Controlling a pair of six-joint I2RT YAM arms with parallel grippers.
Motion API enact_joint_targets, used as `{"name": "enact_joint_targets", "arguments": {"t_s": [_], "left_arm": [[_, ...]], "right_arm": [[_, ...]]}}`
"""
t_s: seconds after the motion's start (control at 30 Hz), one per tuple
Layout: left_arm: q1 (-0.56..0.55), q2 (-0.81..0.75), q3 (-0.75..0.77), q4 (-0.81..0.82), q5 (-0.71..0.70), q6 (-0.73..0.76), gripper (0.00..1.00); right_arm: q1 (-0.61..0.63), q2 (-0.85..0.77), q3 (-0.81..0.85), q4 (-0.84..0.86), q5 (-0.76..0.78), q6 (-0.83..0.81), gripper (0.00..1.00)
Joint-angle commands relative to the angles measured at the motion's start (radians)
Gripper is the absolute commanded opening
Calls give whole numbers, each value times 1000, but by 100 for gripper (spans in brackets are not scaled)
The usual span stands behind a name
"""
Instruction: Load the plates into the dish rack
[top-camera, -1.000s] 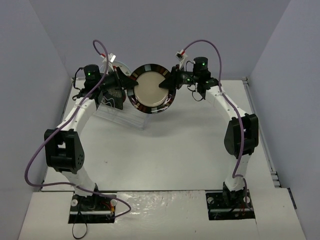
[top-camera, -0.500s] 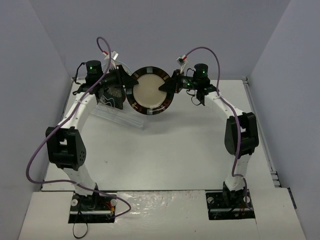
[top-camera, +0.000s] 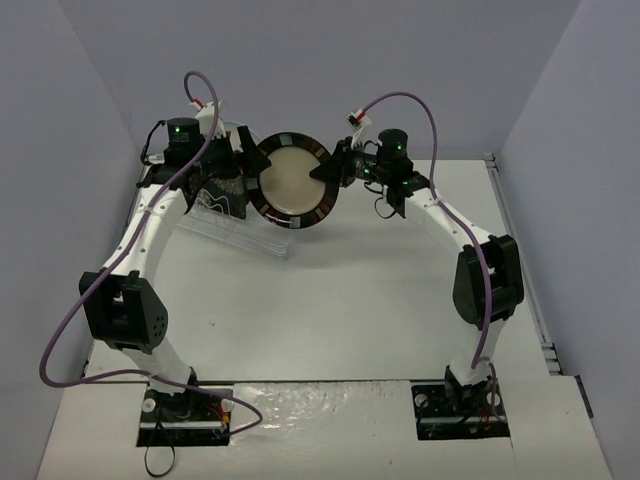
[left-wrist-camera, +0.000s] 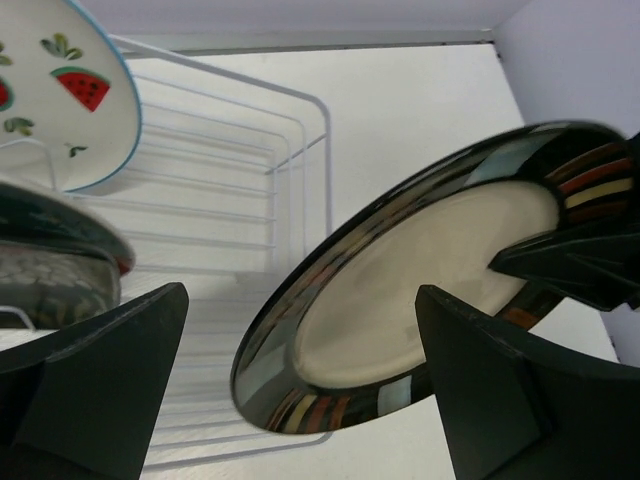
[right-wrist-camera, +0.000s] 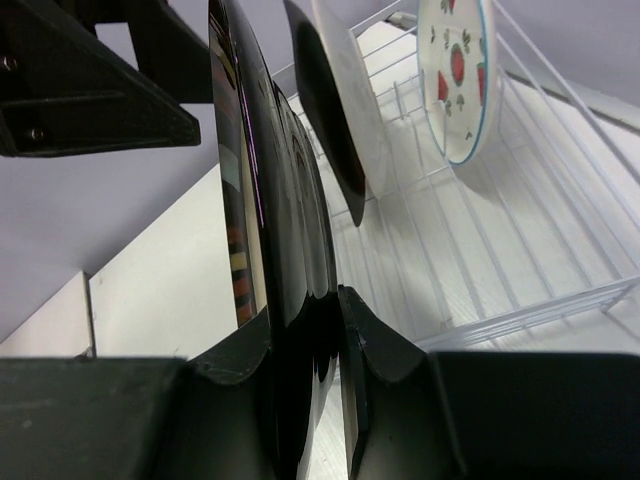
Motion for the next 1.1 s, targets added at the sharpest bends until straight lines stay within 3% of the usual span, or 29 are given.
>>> {"name": "enact_joint_targets", "arguments": {"t_s": [0.0, 0.07, 0.27, 0.47, 0.87, 1.07], "left_arm": [[1, -92, 77, -71, -141, 33, 97], [1, -130, 104, -163, -247, 36, 97], [8, -314, 39, -399, -783, -123, 97], [46, -444, -53, -593, -1084, -286, 97], [77, -499, -221, -678, -1151, -399, 97], [80, -508, -280, -644, -1121, -379, 97]], "right_arm": [[25, -120, 97, 189, 57, -23, 0], [64, -115, 159, 108, 113, -115, 0], [146, -68, 285, 48, 253, -255, 0], [270, -20, 384, 6, 394, -460, 0], [381, 252, 664, 108, 518, -671, 0], [390, 321, 675, 247, 508, -709, 0]]}}
